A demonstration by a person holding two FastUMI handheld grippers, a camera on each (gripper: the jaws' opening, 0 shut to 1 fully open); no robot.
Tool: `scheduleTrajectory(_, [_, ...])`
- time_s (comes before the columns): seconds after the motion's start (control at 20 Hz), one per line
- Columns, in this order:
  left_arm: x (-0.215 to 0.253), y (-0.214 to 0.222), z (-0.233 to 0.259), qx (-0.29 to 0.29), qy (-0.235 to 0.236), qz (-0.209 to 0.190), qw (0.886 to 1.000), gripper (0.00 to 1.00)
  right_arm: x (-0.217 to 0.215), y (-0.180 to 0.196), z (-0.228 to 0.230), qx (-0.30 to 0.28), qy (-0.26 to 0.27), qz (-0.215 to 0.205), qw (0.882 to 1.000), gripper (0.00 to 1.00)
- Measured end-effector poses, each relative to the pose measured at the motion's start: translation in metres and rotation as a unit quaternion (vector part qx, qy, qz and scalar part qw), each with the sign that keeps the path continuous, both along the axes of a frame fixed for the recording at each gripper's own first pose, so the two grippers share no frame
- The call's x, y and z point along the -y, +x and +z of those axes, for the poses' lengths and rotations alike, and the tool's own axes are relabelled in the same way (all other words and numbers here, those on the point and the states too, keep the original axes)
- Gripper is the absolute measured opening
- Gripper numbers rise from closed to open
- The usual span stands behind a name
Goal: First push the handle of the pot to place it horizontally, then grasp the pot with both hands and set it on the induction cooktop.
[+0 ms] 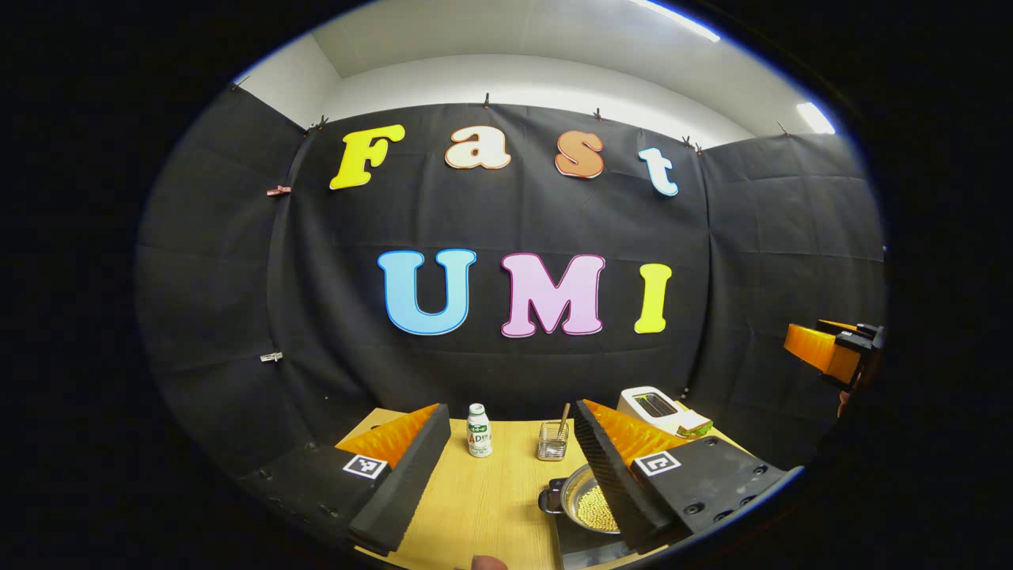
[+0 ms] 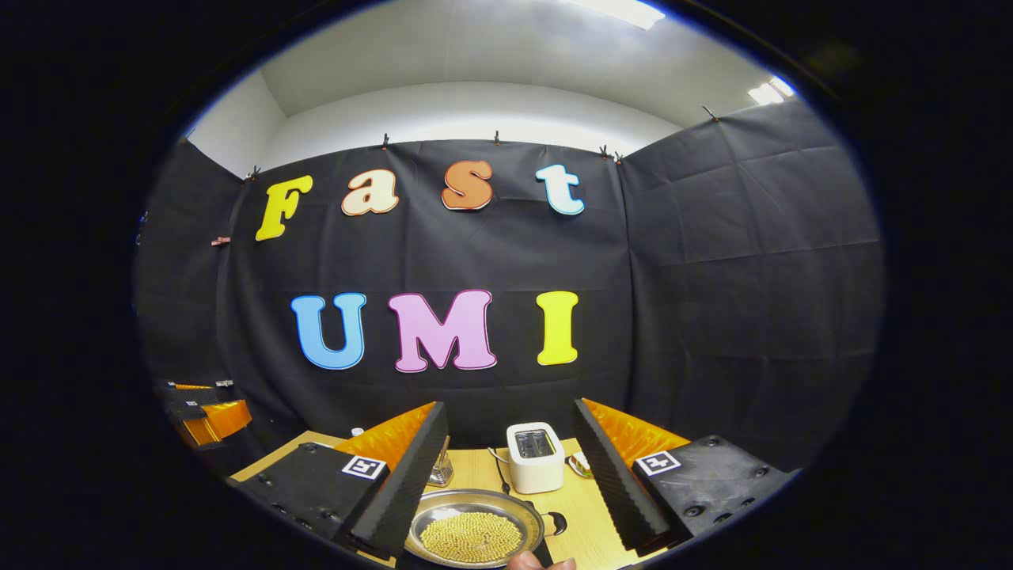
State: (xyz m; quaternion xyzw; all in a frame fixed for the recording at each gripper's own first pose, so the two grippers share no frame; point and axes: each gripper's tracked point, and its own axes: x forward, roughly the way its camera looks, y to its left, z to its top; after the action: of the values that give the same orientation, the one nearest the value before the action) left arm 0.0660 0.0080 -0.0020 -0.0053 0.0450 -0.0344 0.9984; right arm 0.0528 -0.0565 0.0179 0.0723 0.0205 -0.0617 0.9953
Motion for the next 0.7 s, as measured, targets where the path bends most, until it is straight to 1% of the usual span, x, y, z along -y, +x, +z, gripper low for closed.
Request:
scheduleTrajectory(0.15, [-0.0019, -0.0019, 0.0006, 0.000, 0.003, 0.006, 1.000, 0.98, 0.0019, -0.0020, -0.0011, -0.001, -0.007, -0.001, 1.000, 0.98])
scheduleTrajectory(0.7, [0.0061, -0.0083, -0.0002, -0.004, 0.003, 0.004, 1.000, 0.98, 0.0052, -0.0075, -0.0039, -0.006, -0.010, 0.000, 1.000, 0.98])
